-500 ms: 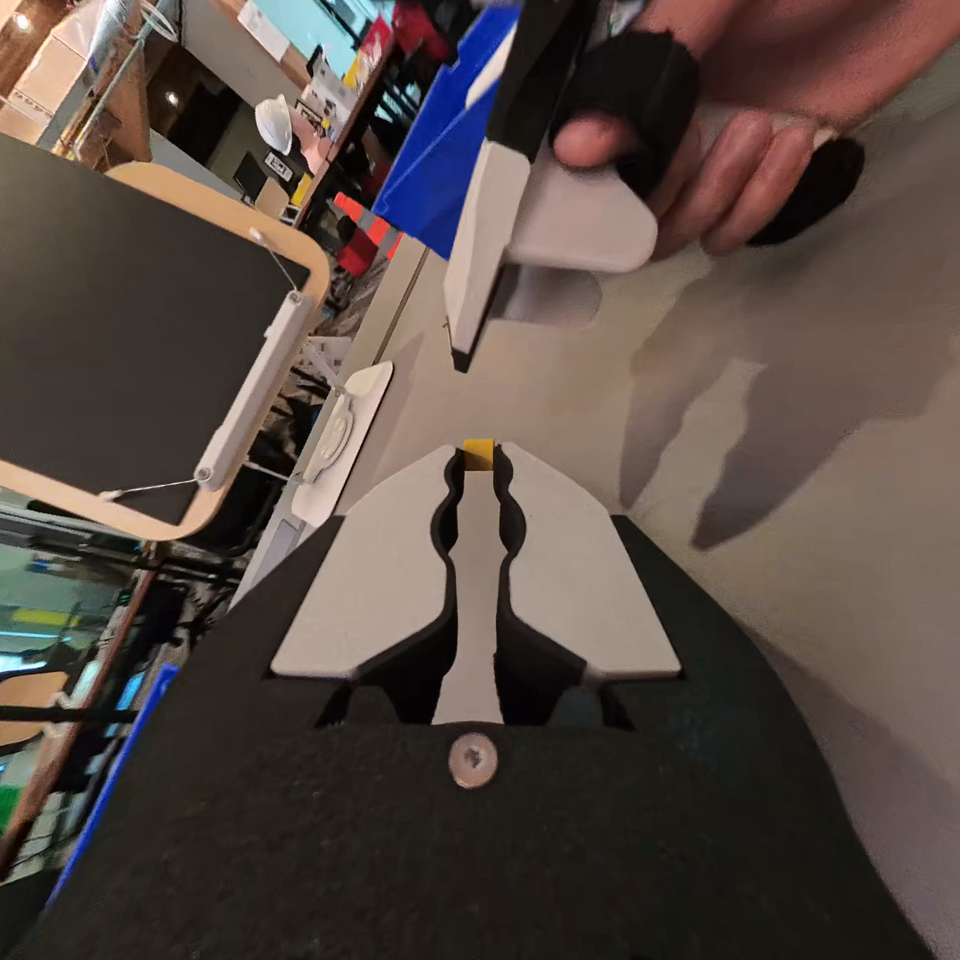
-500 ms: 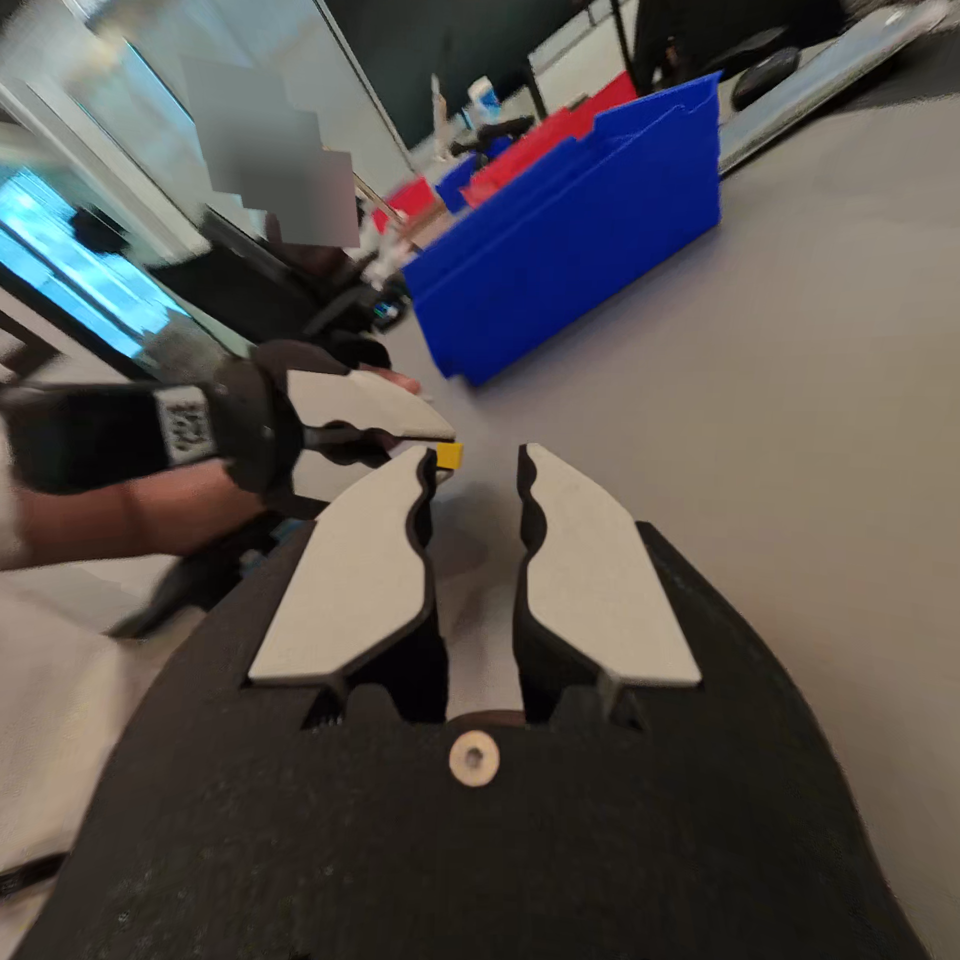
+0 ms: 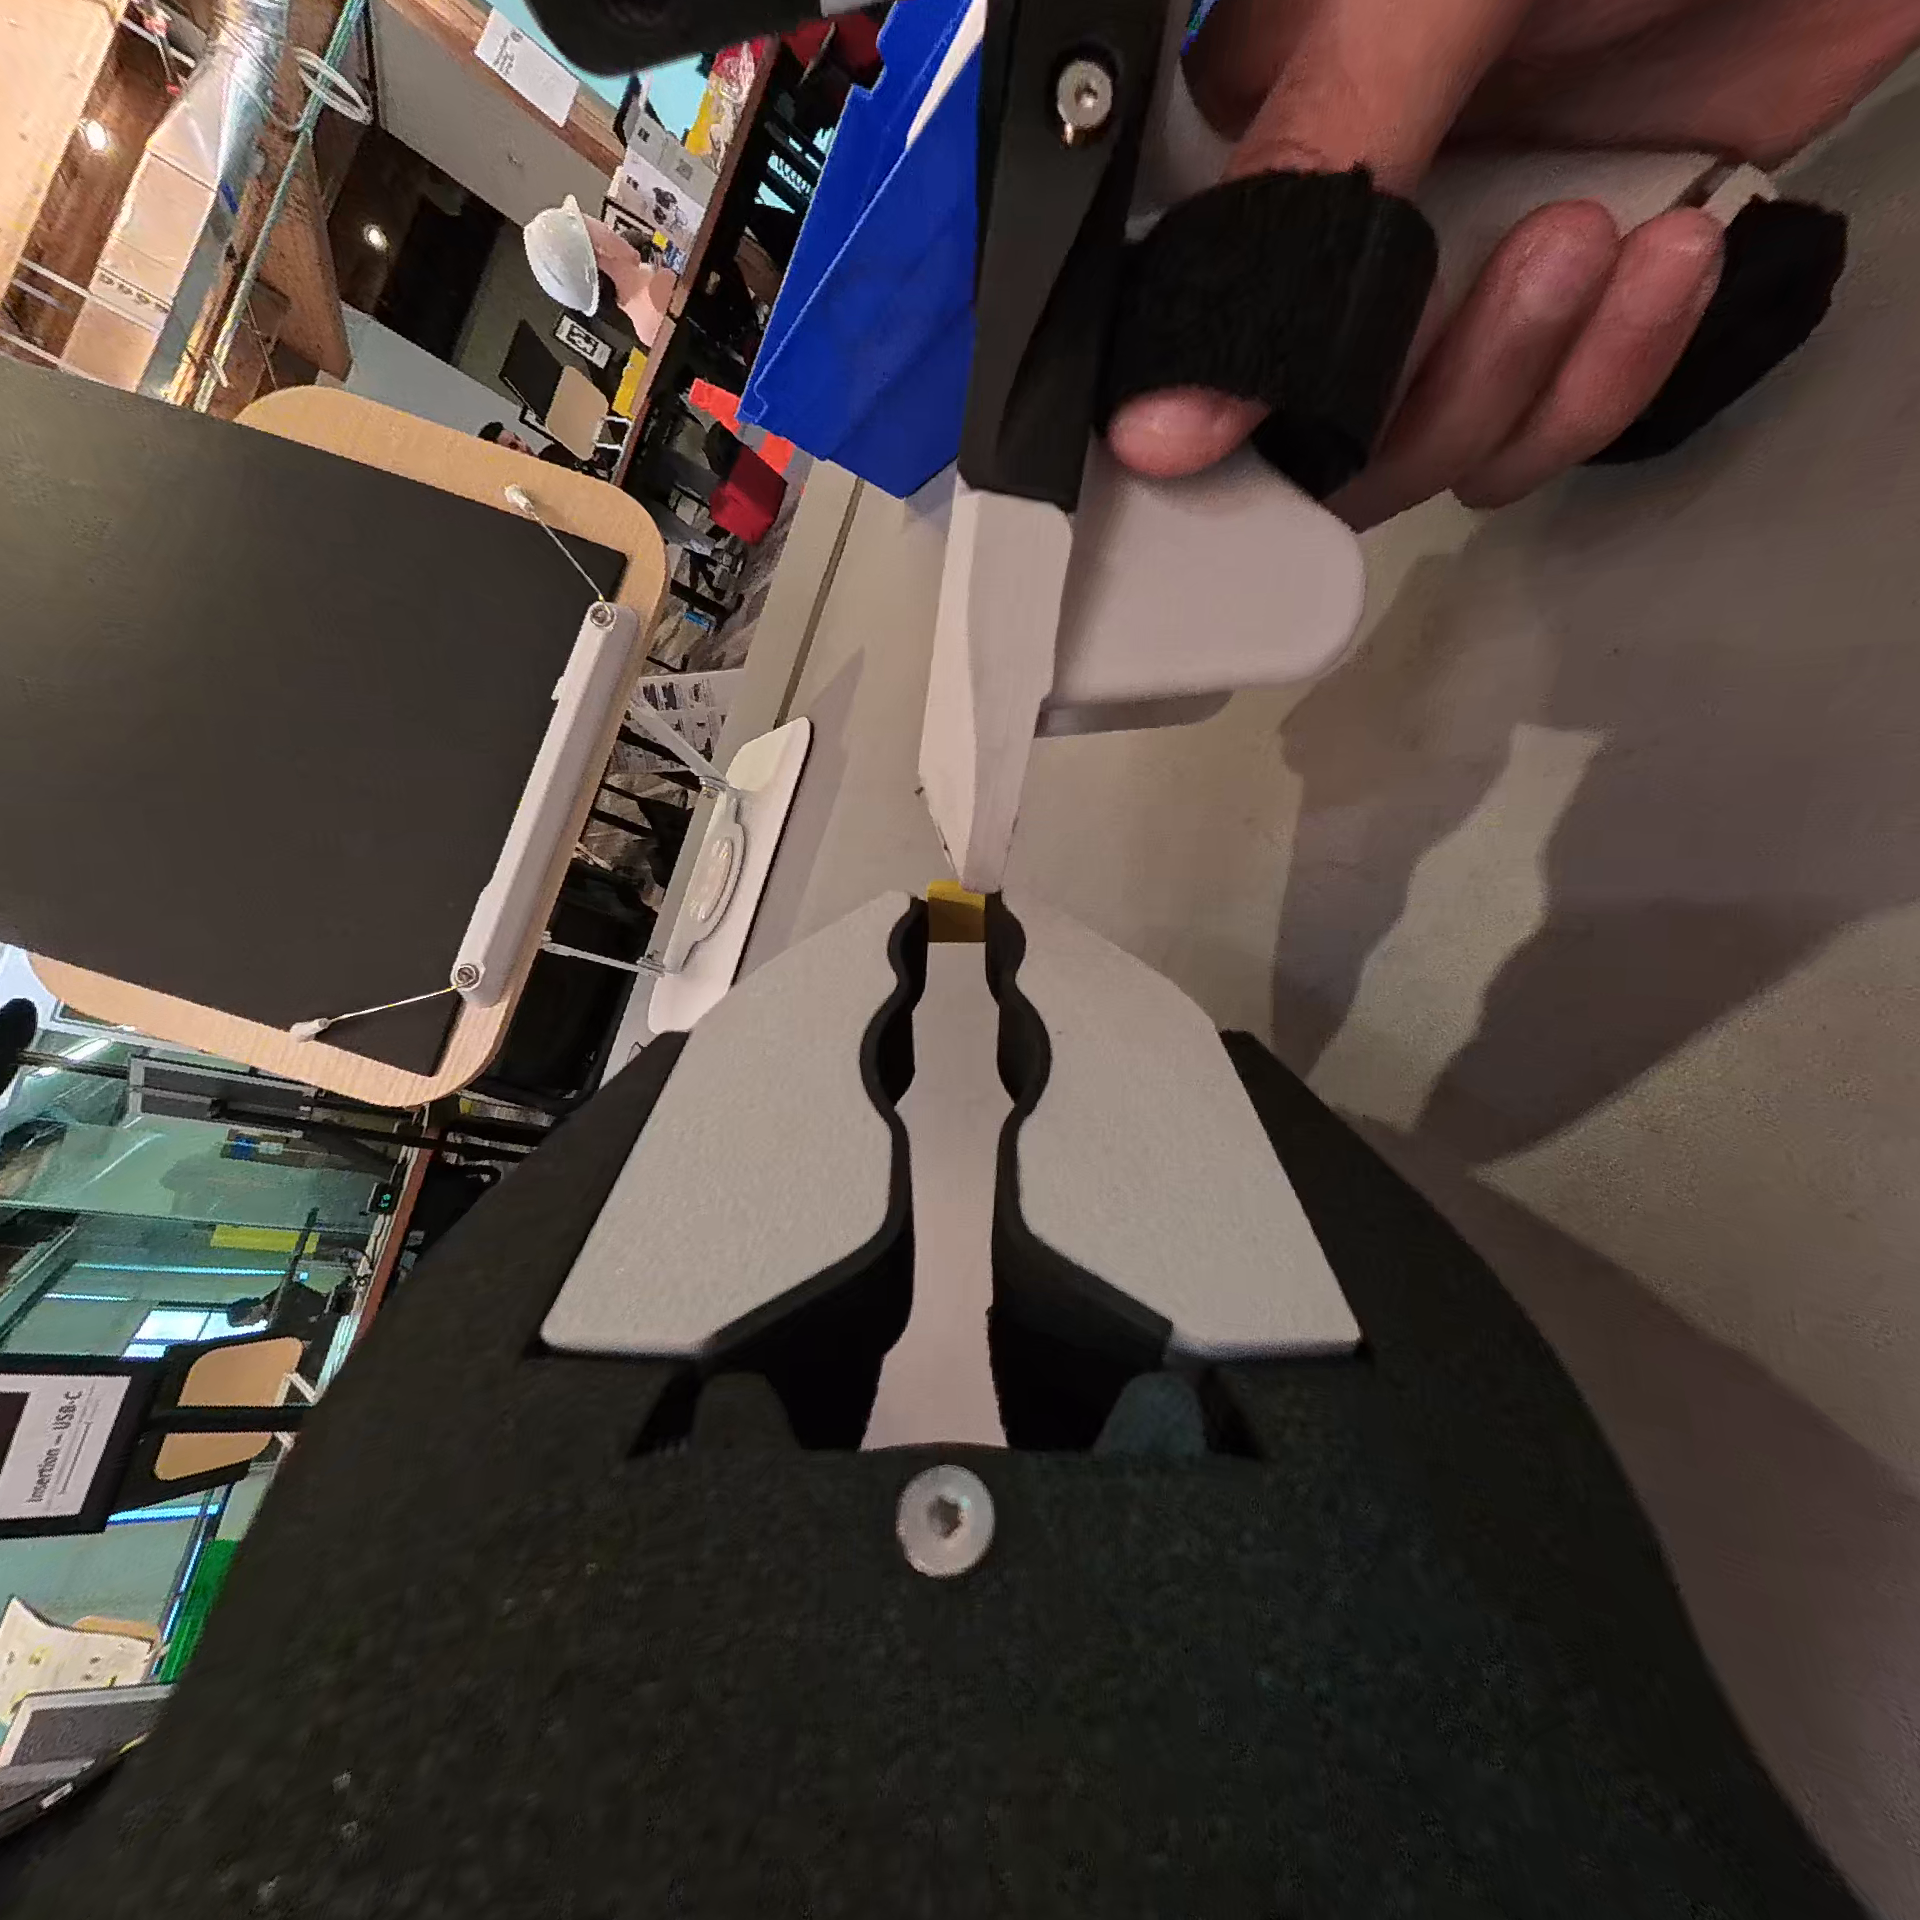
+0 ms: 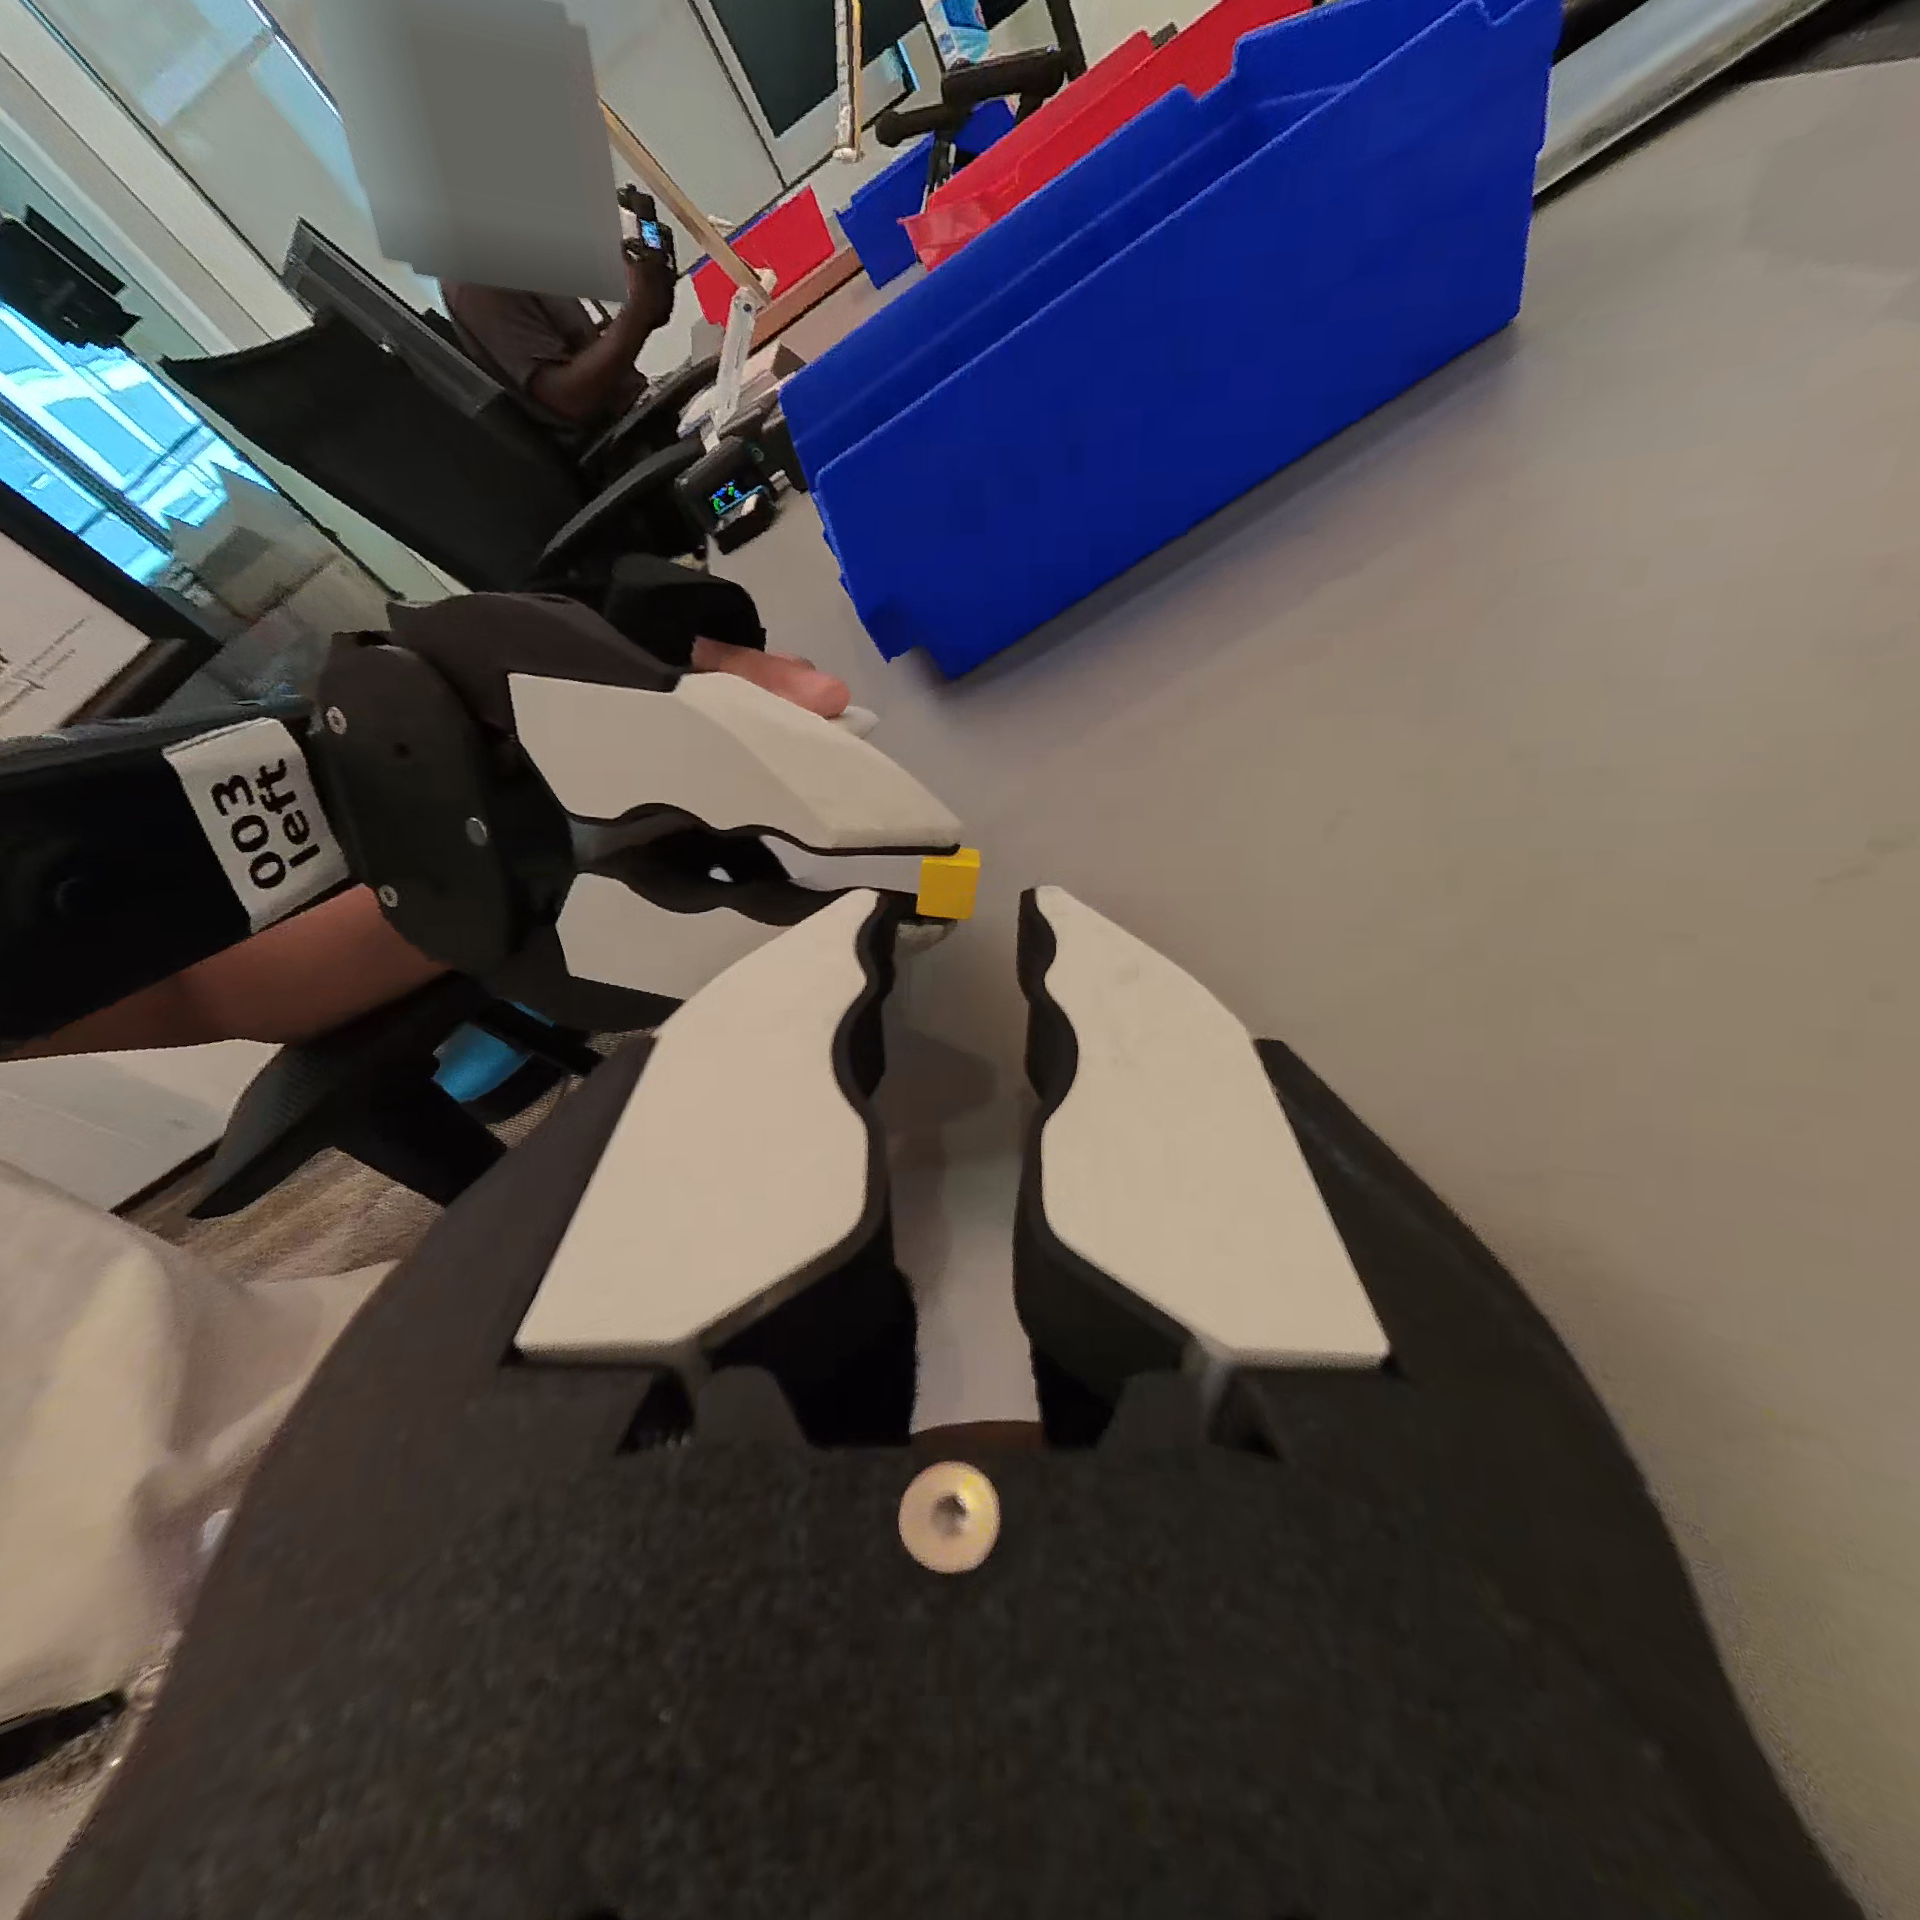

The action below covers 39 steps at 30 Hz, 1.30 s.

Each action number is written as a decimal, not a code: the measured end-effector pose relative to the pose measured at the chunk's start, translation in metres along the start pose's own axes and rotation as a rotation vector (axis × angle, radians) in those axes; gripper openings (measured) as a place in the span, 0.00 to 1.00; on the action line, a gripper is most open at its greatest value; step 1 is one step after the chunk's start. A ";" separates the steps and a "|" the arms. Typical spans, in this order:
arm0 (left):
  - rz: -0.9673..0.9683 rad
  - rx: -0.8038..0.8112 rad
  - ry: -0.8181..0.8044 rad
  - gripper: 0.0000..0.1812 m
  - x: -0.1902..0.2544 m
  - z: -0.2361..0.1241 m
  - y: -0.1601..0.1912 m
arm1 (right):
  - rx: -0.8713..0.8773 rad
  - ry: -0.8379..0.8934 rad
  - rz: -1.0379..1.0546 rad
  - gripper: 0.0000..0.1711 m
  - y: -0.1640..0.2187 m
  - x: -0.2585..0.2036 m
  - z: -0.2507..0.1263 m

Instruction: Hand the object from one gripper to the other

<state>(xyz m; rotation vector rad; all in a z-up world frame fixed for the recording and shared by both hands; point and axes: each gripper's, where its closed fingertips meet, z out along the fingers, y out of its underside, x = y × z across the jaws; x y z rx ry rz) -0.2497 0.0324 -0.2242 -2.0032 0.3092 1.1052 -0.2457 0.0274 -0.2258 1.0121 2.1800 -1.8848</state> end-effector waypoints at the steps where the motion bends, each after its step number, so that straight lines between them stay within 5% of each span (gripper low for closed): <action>1: 0.001 0.002 -0.002 0.06 0.000 0.000 0.000 | 0.003 -0.015 0.014 0.13 0.000 -0.001 0.000; 19: -0.002 0.040 0.019 0.06 0.008 -0.002 -0.008 | -0.016 -0.133 0.096 0.06 0.004 -0.008 0.001; 30: -0.961 0.383 0.363 0.15 -0.022 -0.021 -0.033 | 0.152 -0.509 0.512 0.06 -0.026 -0.016 -0.027; 39: -1.515 0.417 0.651 0.14 -0.018 -0.012 -0.032 | 0.192 -0.413 0.322 0.06 -0.029 -0.019 -0.024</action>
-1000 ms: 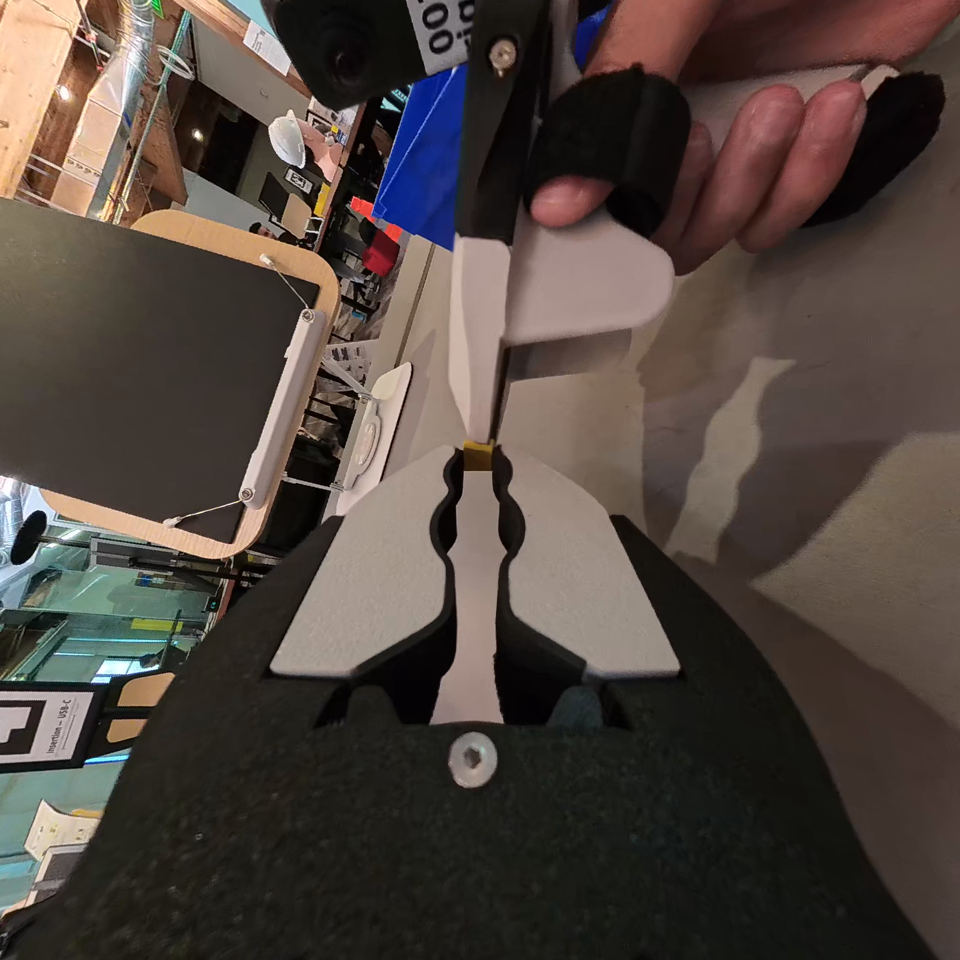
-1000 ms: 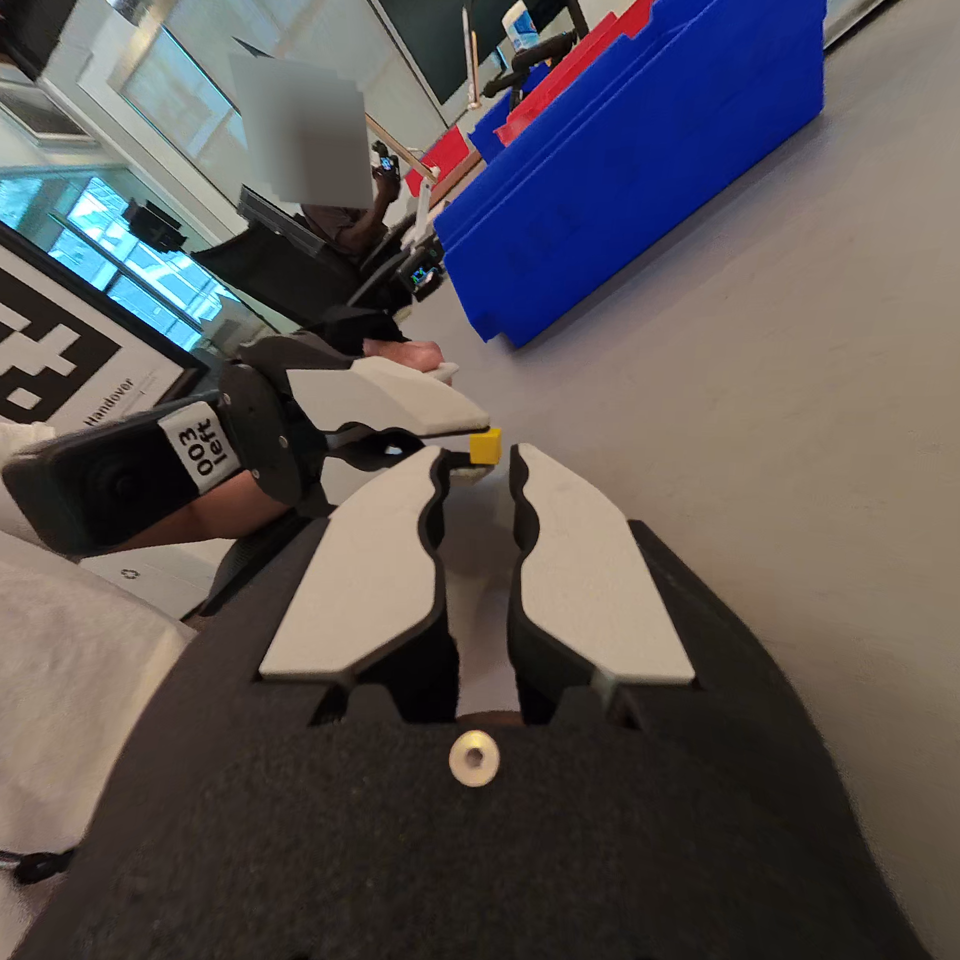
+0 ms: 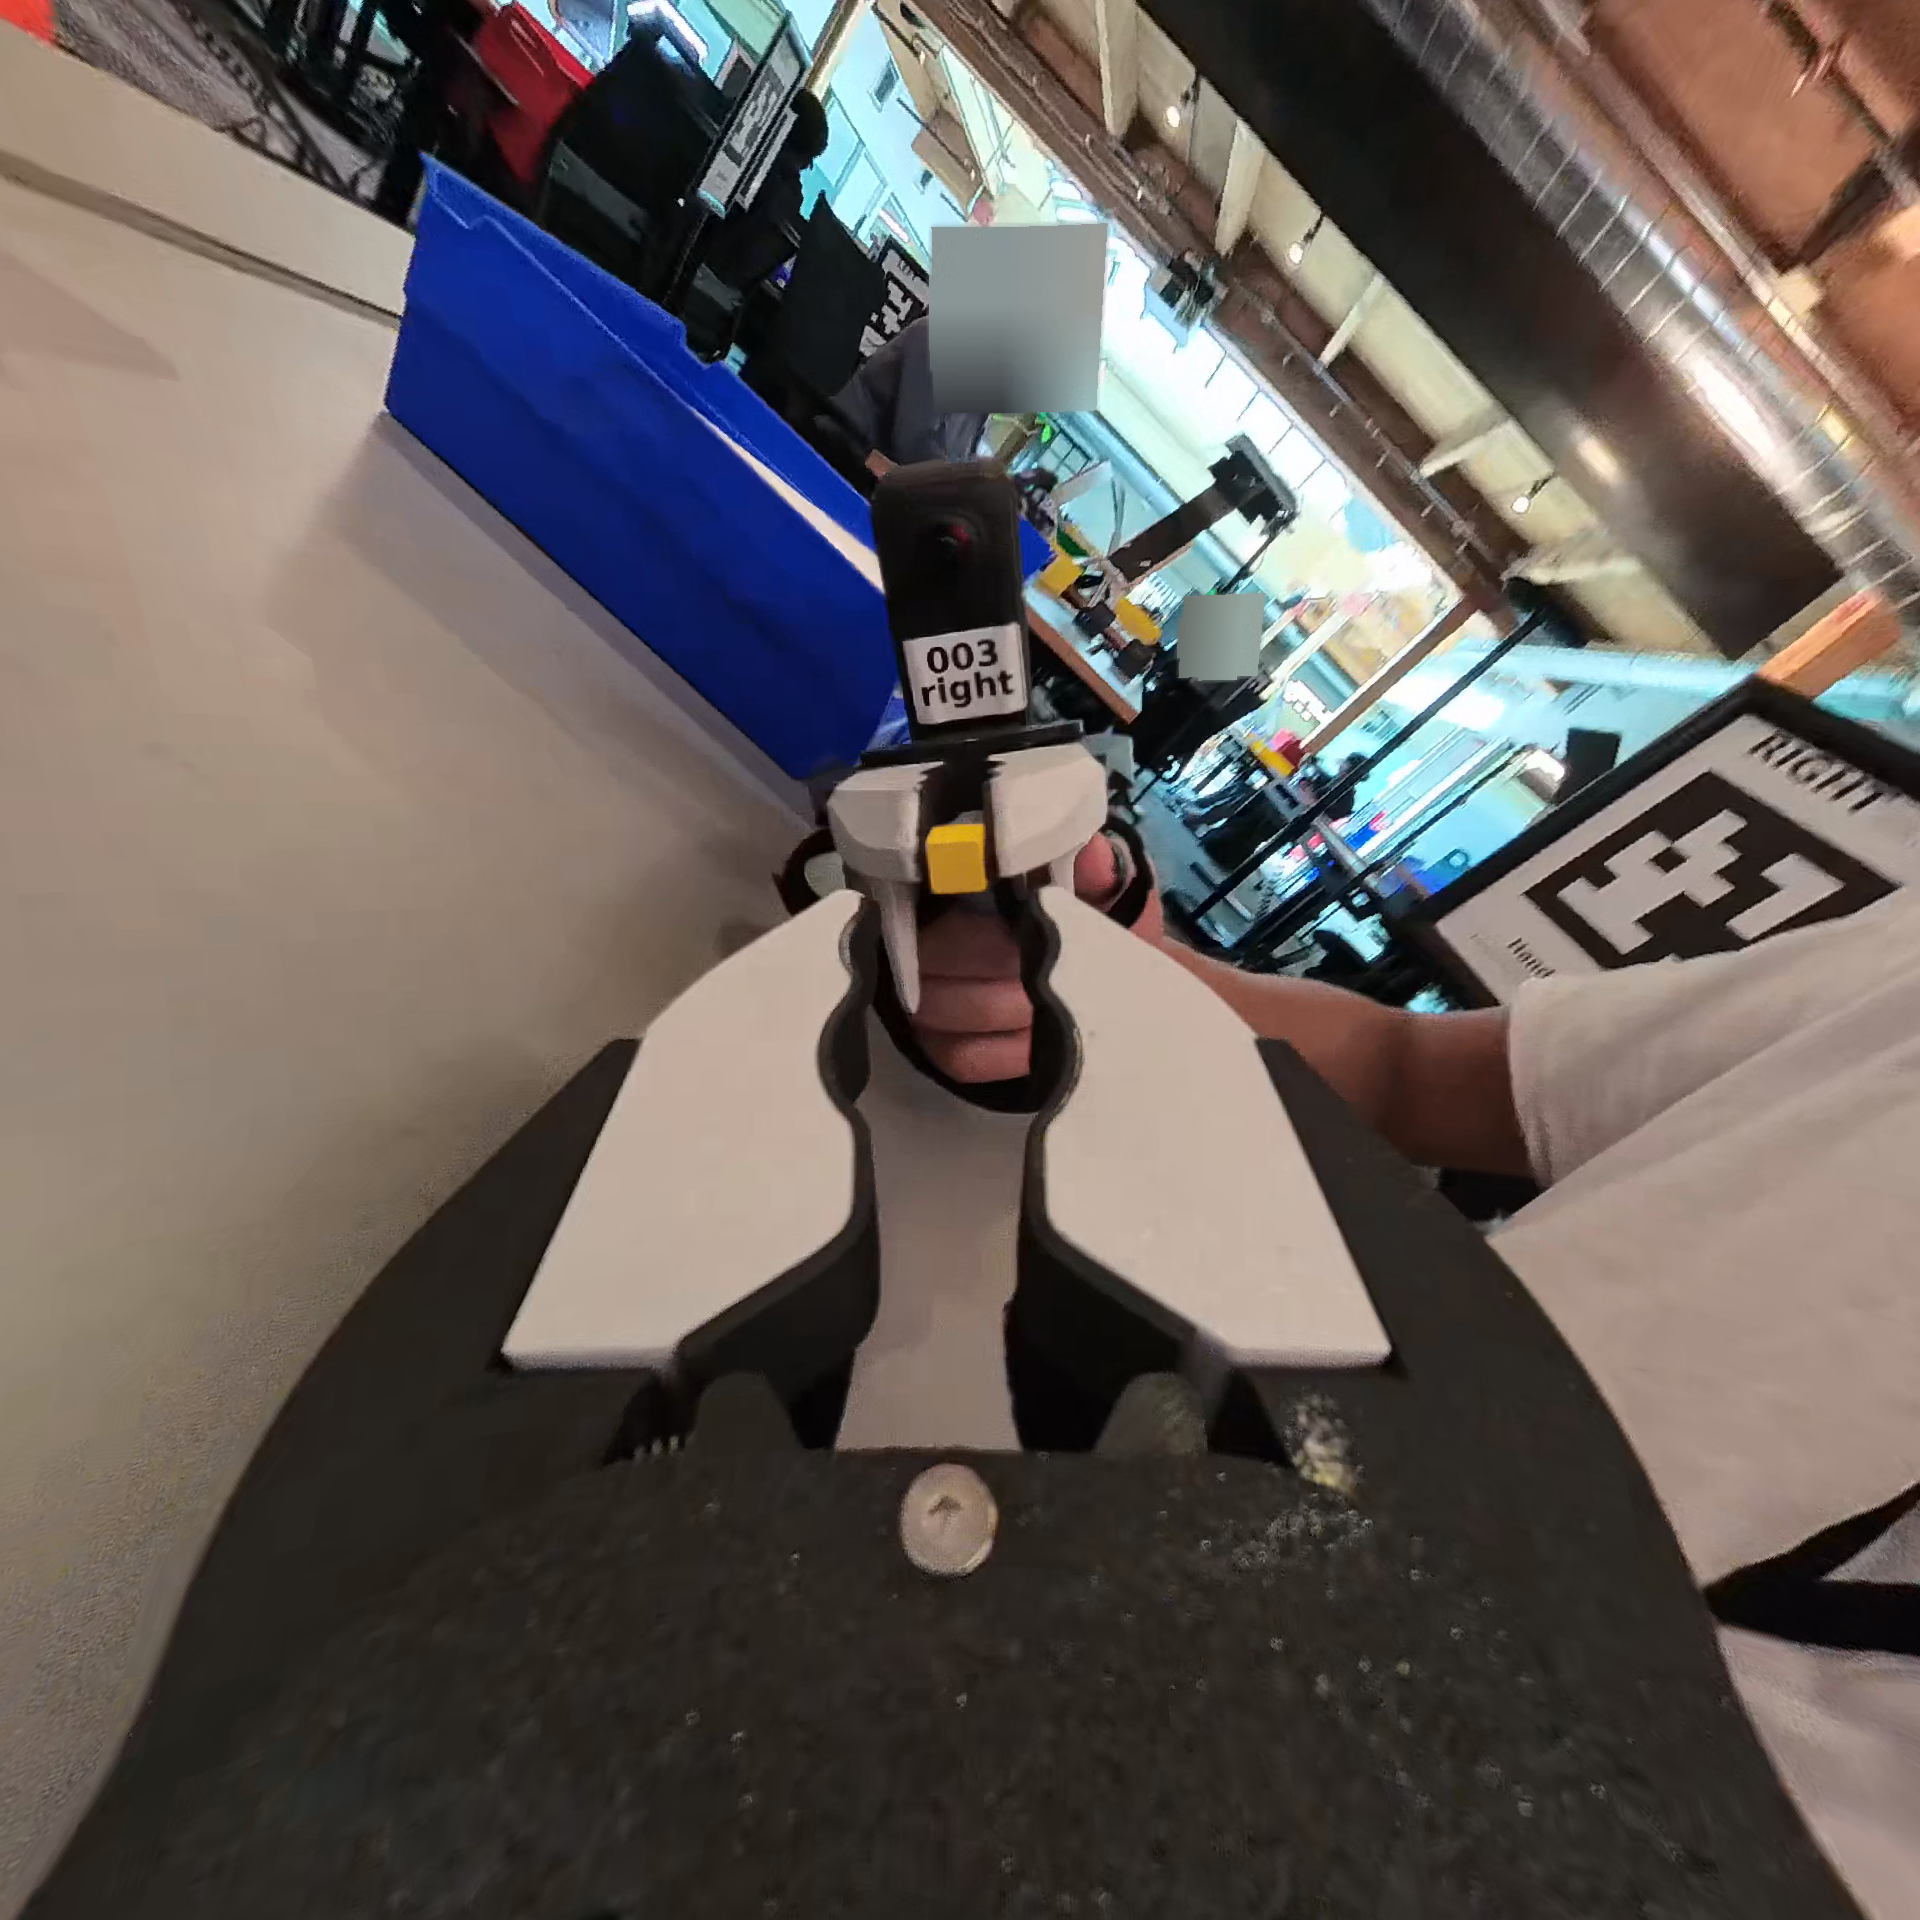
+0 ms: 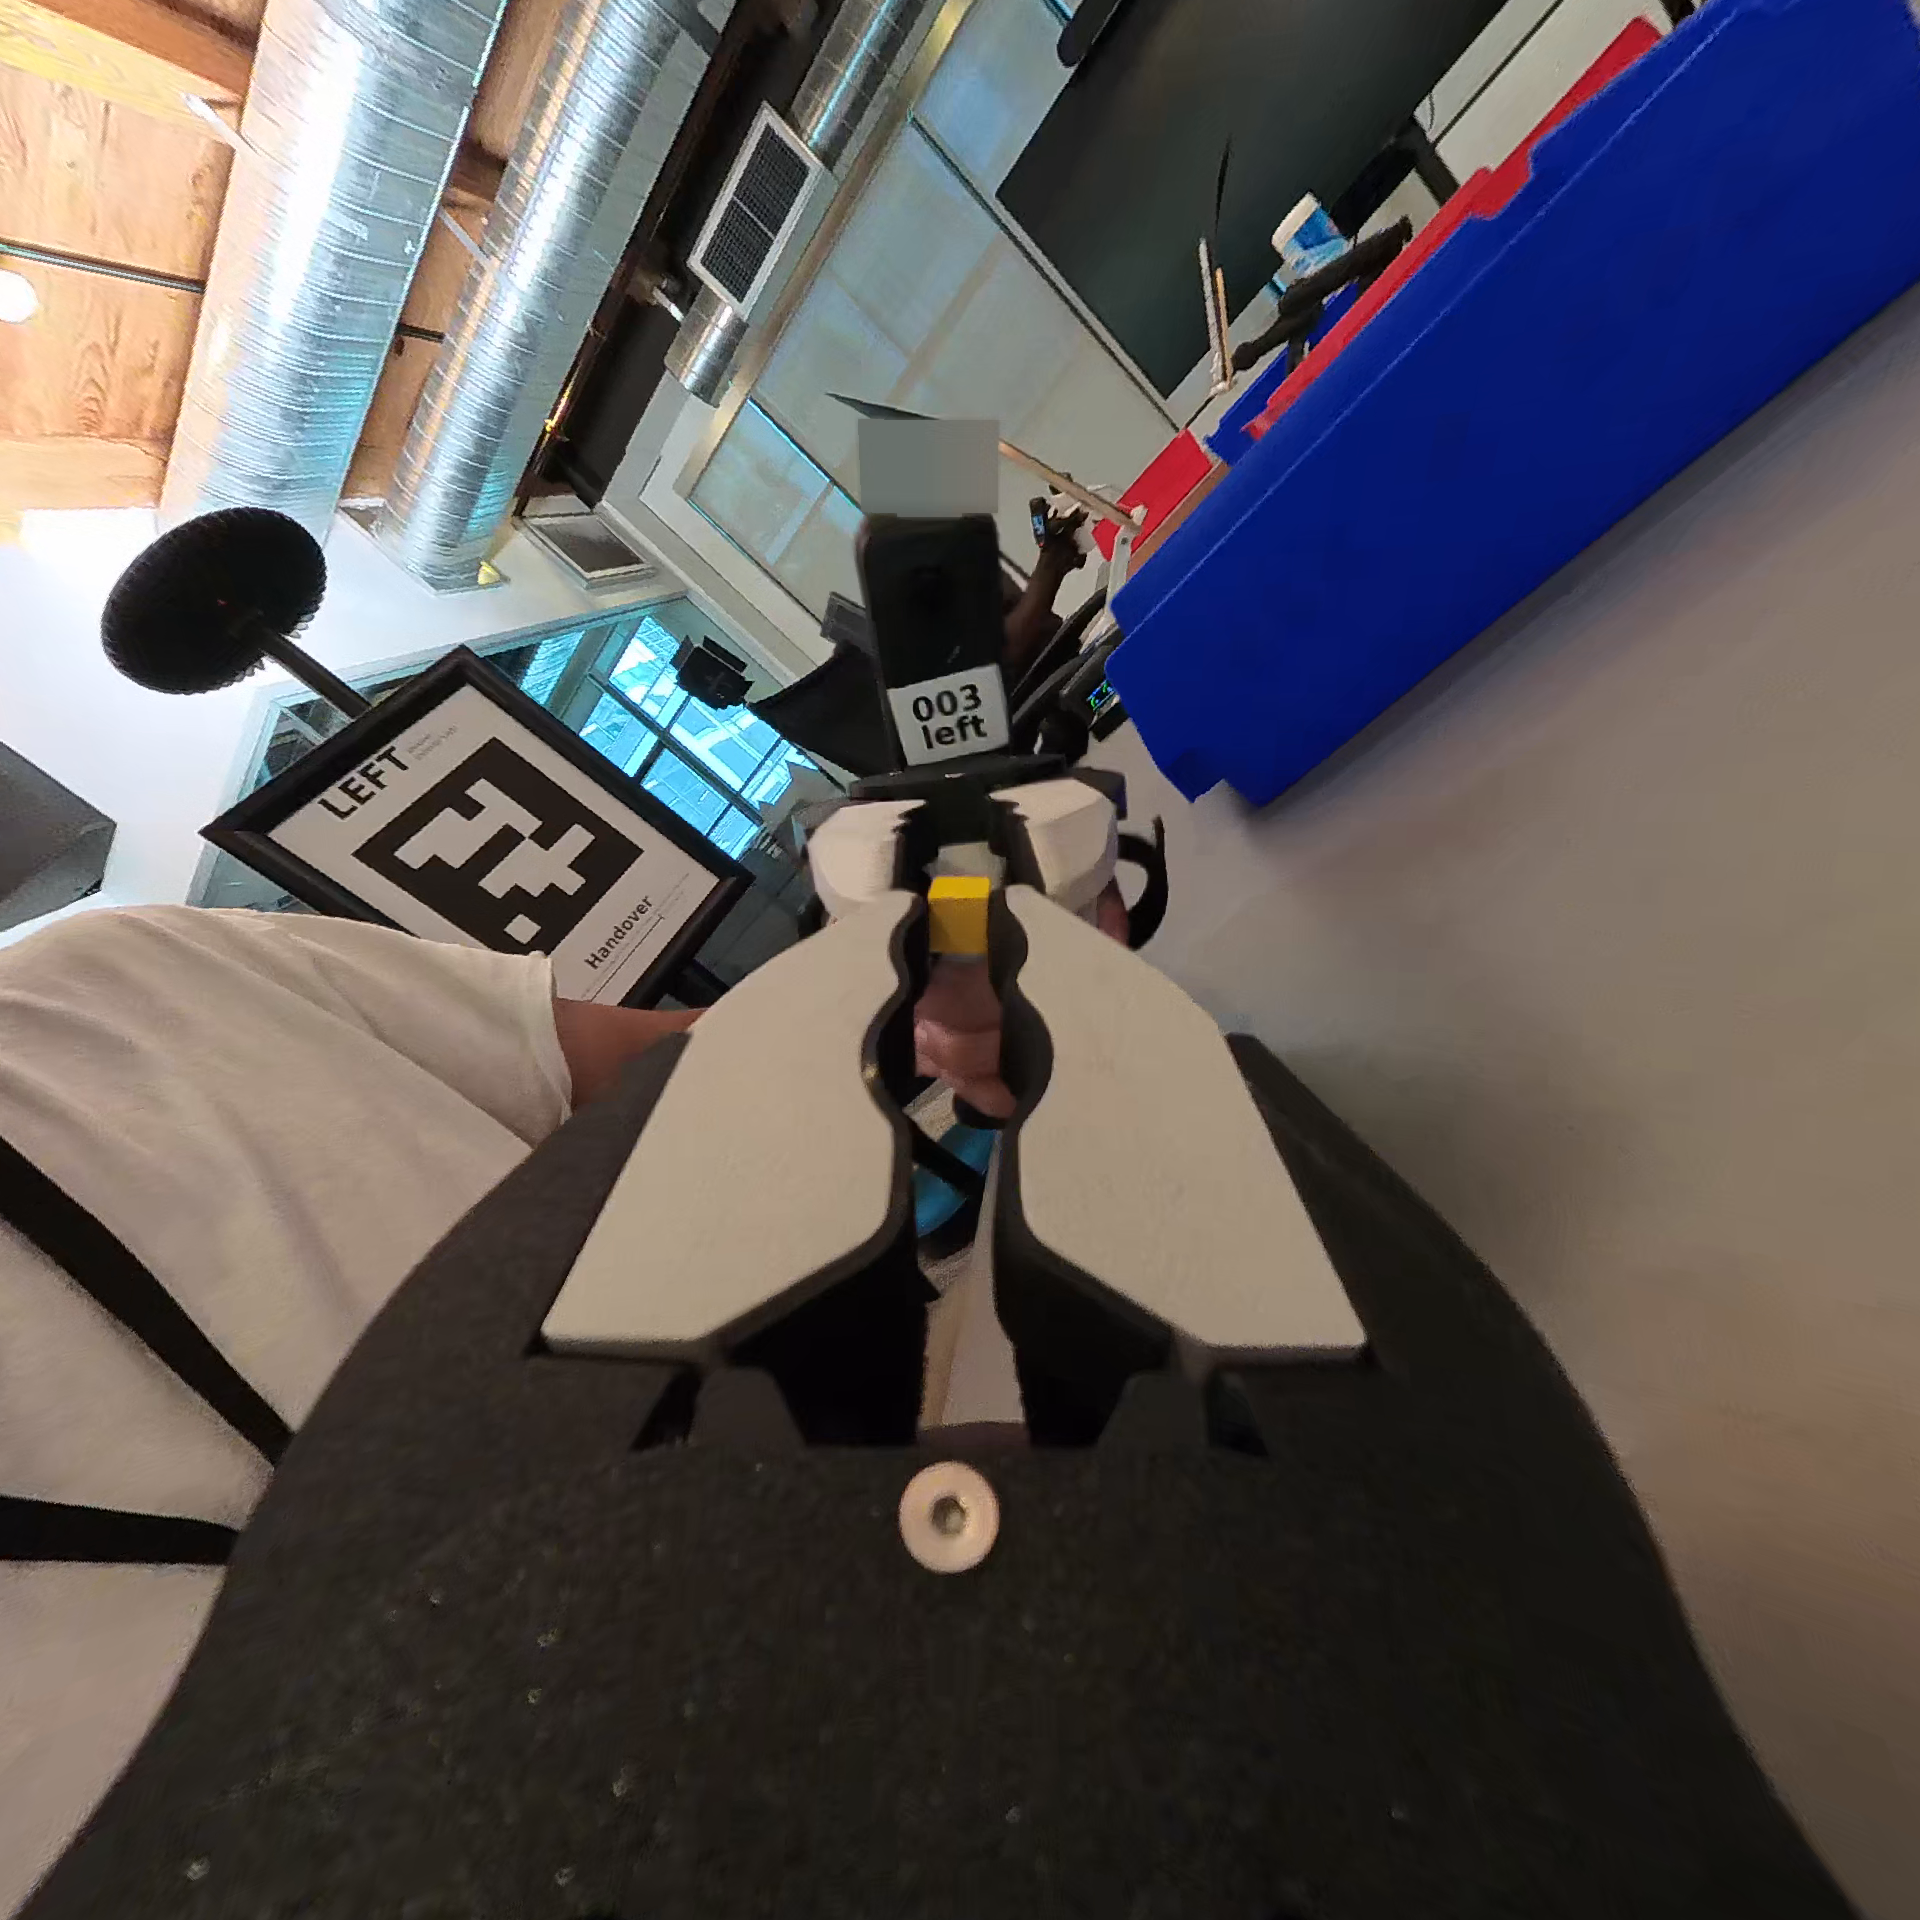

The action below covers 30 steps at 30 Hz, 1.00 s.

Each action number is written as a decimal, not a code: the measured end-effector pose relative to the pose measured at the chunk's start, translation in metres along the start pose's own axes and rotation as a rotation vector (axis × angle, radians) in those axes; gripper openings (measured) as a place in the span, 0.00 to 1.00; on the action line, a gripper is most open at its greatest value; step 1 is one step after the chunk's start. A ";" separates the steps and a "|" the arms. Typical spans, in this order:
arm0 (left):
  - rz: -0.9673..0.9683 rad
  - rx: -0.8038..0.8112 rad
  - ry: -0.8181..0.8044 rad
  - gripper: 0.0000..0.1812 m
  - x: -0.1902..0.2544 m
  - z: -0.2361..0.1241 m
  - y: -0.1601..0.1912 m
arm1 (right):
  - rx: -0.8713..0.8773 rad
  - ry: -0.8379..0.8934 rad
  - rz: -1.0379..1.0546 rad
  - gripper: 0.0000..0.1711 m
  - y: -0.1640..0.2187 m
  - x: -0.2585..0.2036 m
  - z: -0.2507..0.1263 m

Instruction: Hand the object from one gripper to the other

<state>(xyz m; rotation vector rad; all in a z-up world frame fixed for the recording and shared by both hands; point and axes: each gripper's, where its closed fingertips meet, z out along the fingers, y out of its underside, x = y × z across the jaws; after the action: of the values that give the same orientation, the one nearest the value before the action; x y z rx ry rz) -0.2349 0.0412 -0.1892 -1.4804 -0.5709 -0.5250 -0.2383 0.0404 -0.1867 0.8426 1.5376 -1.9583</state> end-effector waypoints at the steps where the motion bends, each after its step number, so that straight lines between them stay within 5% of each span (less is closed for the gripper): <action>1: -0.017 0.004 0.007 0.14 0.000 0.000 0.000 | 0.005 -0.001 -0.003 0.06 -0.001 0.000 0.000; 12: -0.019 0.002 -0.008 0.11 -0.003 0.000 0.000 | -0.041 0.025 -0.081 0.06 0.006 -0.001 0.002; 23: -0.302 -0.037 0.122 0.13 0.002 0.004 0.015 | -0.225 0.298 -1.026 0.06 0.017 -0.003 -0.003; 30: -0.367 -0.054 0.167 0.13 0.004 0.004 0.019 | -0.223 0.285 -1.168 0.06 0.020 -0.005 -0.003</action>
<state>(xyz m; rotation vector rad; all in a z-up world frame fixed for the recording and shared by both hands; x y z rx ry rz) -0.2202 0.0453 -0.2009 -1.3711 -0.7048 -0.9476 -0.2202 0.0383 -0.1969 0.0502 2.7524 -2.3303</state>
